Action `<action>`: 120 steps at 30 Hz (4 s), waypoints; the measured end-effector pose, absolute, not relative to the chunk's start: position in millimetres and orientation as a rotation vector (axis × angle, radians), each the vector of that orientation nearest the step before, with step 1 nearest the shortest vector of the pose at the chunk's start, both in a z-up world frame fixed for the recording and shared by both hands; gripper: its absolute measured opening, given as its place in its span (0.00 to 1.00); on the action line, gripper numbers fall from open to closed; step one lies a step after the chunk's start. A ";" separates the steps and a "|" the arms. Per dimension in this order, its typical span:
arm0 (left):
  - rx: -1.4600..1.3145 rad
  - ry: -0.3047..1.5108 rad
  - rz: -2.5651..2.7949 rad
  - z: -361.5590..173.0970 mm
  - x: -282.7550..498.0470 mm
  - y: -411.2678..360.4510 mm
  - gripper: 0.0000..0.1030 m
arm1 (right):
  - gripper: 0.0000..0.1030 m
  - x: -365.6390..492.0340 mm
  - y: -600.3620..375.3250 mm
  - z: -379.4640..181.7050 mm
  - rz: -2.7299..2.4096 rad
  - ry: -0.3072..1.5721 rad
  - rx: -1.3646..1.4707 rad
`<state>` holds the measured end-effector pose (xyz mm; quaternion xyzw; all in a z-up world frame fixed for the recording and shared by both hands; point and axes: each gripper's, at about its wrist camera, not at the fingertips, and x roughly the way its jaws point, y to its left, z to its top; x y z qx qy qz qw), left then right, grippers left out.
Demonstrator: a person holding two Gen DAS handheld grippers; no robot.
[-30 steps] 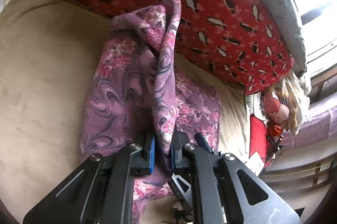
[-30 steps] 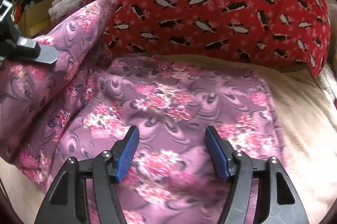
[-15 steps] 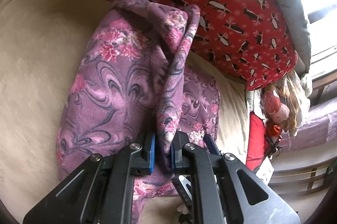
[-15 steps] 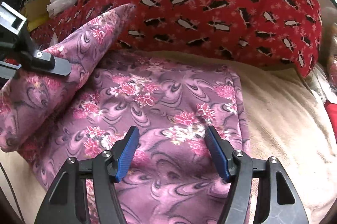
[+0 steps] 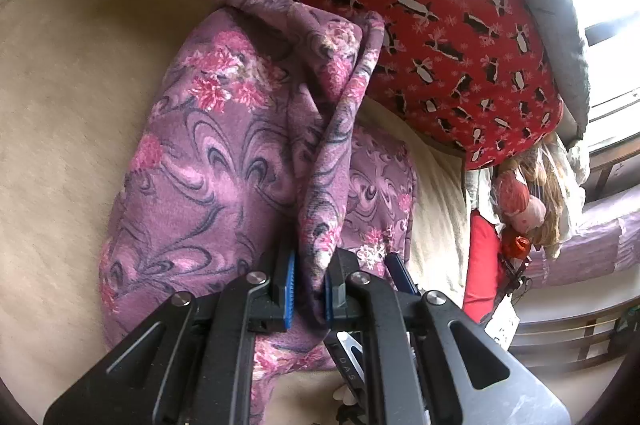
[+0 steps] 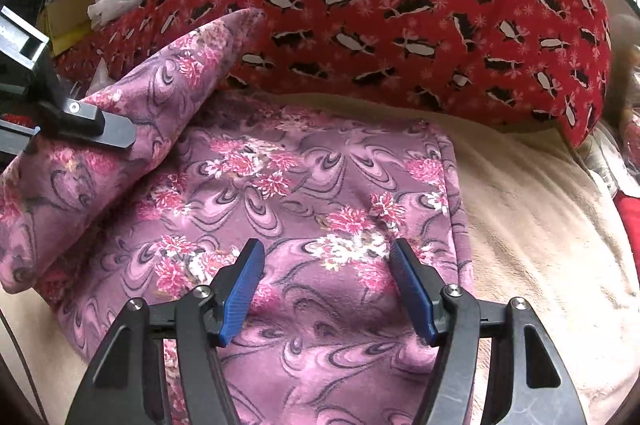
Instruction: Fold small clothes
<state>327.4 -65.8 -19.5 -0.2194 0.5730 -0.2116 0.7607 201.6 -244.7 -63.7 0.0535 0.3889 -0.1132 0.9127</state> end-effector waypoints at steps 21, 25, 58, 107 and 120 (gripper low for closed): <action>-0.468 1.261 -0.464 -25.8 322.5 -83.6 0.08 | 0.67 186.2 -259.3 -65.9 -0.229 0.809 0.149; -0.471 1.268 -0.473 -28.4 320.8 -88.8 0.08 | 0.67 183.9 -261.2 -65.0 -0.225 0.808 0.158; -0.479 1.305 -0.458 -45.7 319.5 -101.2 0.06 | 0.81 181.8 -276.1 -75.3 -0.184 0.804 0.213; -0.292 1.328 -0.409 -15.5 354.2 -48.5 0.44 | 0.79 196.4 -241.8 -60.9 0.192 0.784 0.753; -0.352 1.350 -0.436 -20.9 335.4 -25.6 0.44 | 0.78 200.8 -252.0 -54.8 0.142 0.790 0.738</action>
